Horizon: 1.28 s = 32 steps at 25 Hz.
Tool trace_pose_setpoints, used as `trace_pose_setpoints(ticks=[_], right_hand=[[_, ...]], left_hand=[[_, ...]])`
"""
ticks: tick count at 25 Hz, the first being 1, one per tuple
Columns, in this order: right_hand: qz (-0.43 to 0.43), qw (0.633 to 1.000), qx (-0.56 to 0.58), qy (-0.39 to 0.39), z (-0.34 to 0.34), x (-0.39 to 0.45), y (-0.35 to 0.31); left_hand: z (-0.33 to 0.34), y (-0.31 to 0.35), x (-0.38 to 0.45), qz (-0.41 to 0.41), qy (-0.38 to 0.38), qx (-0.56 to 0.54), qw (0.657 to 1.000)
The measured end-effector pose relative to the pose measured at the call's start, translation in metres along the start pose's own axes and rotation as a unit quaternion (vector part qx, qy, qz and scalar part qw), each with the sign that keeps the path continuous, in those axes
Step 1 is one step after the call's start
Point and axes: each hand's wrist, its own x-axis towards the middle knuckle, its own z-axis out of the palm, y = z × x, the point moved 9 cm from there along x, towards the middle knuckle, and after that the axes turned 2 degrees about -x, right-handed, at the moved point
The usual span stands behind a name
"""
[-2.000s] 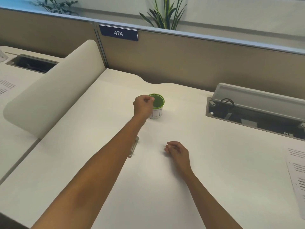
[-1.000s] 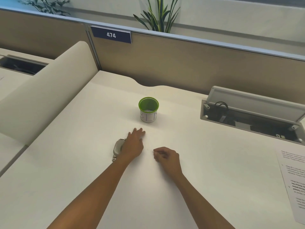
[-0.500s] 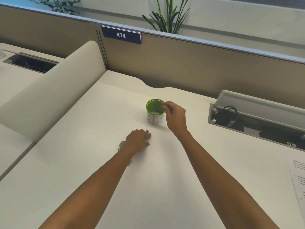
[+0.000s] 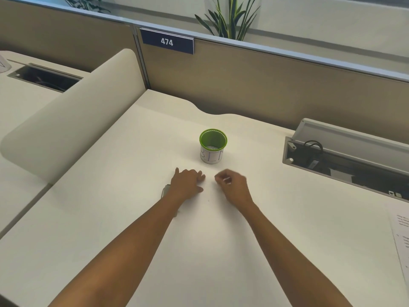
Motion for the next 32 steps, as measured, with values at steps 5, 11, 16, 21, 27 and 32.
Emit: trace_pose_setpoints(ticks=[5,11,16,21,27,32], right_hand=[[0.004,0.992,-0.081,-0.100,0.029,-0.028,0.021],[-0.017,0.978,-0.177,-0.105,0.040,-0.036,0.010],[-0.069,0.956,-0.266,-0.102,0.053,-0.042,-0.003],[-0.048,0.956,-0.260,-0.128,0.058,-0.043,0.002],[-0.002,0.999,-0.036,0.036,-0.019,0.008,-0.038],[-0.031,0.995,-0.042,0.082,-0.044,0.066,-0.084]], left_hand=[[0.001,0.000,0.000,-0.005,0.000,0.002,1.000],[0.002,0.000,0.001,-0.010,-0.007,-0.001,1.000],[0.003,-0.002,-0.001,-0.015,-0.002,-0.001,1.000],[0.004,-0.001,-0.004,-0.015,0.001,-0.016,1.000],[0.009,-0.002,-0.004,-0.015,0.005,0.006,1.000],[0.011,-0.004,-0.001,-0.011,0.005,0.000,1.000]])
